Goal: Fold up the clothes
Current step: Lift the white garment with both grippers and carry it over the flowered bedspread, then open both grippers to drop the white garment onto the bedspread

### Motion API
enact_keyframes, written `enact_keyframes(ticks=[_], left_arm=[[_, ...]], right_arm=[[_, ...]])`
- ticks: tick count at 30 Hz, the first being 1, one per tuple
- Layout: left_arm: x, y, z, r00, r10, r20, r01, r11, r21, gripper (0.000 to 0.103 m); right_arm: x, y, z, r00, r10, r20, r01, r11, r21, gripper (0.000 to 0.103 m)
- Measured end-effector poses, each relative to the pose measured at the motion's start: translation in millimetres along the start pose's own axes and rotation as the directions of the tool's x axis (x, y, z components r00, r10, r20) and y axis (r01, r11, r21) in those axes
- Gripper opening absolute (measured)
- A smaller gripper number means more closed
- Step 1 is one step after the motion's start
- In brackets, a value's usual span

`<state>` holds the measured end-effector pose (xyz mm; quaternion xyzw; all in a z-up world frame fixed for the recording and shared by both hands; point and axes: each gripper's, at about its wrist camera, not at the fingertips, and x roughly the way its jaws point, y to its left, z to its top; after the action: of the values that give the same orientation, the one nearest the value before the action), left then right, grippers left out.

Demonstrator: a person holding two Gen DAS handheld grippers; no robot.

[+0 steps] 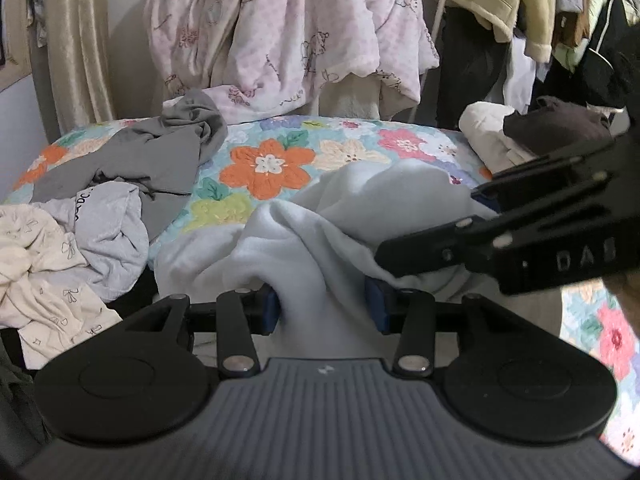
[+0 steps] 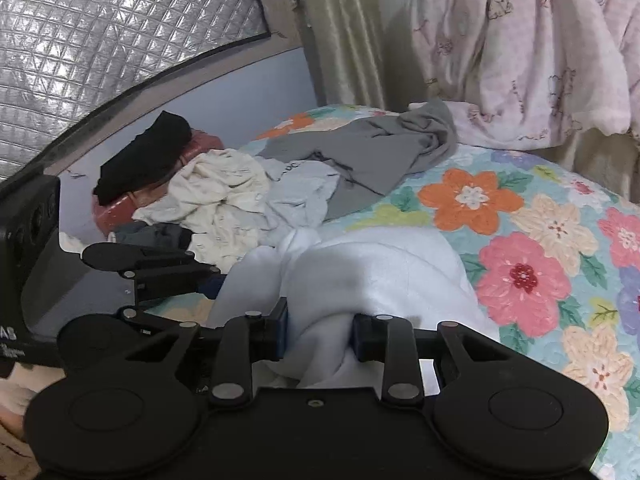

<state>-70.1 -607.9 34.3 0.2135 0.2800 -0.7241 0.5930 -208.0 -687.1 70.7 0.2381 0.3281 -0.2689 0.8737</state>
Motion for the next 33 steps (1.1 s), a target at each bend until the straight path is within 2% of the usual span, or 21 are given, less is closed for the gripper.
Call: enact_keyframes(ticks=[2,3,5,7,14,17,19,21,22,25,26,27,31,33], left_arm=[[11,9,-5,0.998,-0.045,-0.044,0.043,0.998,-0.05,0.045],[20,16,-9,0.993,-0.089,-0.072,0.083,0.993,-0.088,0.045],[35,33,-16,0.982,-0.145,-0.122,0.122,0.976,-0.182,0.045],[40,48,-21,0.979,-0.161,-0.127,0.125,0.959,-0.253,0.045],[38,67,-23,0.974,-0.2,-0.107,0.159,0.938,-0.31,0.046],[38,67,-24,0.977,-0.192,-0.096,0.152,0.935,-0.32,0.048],[37,67,-24,0.982,-0.169,-0.086,0.132,0.936,-0.327,0.048],[35,64,-23,0.989,-0.123,-0.079,0.097,0.957,-0.272,0.048],[35,63,-23,0.991,-0.106,-0.082,0.083,0.964,-0.251,0.048],[37,71,-29,0.99,-0.107,-0.087,0.082,0.964,-0.251,0.05],[38,75,-32,0.989,-0.113,-0.093,0.085,0.962,-0.26,0.05],[41,78,-34,0.989,-0.112,-0.099,0.082,0.961,-0.264,0.05],[48,93,-56,0.993,-0.11,-0.048,0.093,0.955,-0.281,0.052],[43,99,-72,0.976,-0.212,0.05,0.218,0.952,-0.216,0.058]], right_arm=[[9,-9,-3,0.999,0.004,-0.046,-0.002,0.999,0.042,0.036],[14,-14,-6,0.998,-0.009,-0.066,0.012,0.999,0.052,0.036],[24,-19,-17,0.992,-0.082,-0.091,0.085,0.996,0.029,0.035],[32,-24,-29,0.976,-0.194,-0.097,0.193,0.981,-0.021,0.035],[16,-60,-36,0.94,-0.339,-0.042,0.34,0.94,0.015,0.033],[16,-72,-34,0.902,-0.43,-0.043,0.429,0.903,-0.038,0.032],[22,-83,-36,0.855,-0.517,-0.047,0.512,0.854,-0.09,0.032],[26,-106,-38,0.813,-0.579,-0.059,0.575,0.815,-0.068,0.032],[25,-122,-39,0.806,-0.587,-0.075,0.588,0.809,-0.023,0.032],[14,-162,-46,0.849,-0.521,-0.087,0.527,0.827,0.194,0.034],[11,-169,-48,0.859,-0.504,-0.088,0.509,0.828,0.233,0.036],[9,-174,-50,0.866,-0.492,-0.093,0.498,0.827,0.26,0.041],[5,-167,-52,0.871,-0.48,-0.102,0.489,0.832,0.261,0.042],[4,-159,-49,0.872,-0.478,-0.105,0.489,0.838,0.243,0.044]])
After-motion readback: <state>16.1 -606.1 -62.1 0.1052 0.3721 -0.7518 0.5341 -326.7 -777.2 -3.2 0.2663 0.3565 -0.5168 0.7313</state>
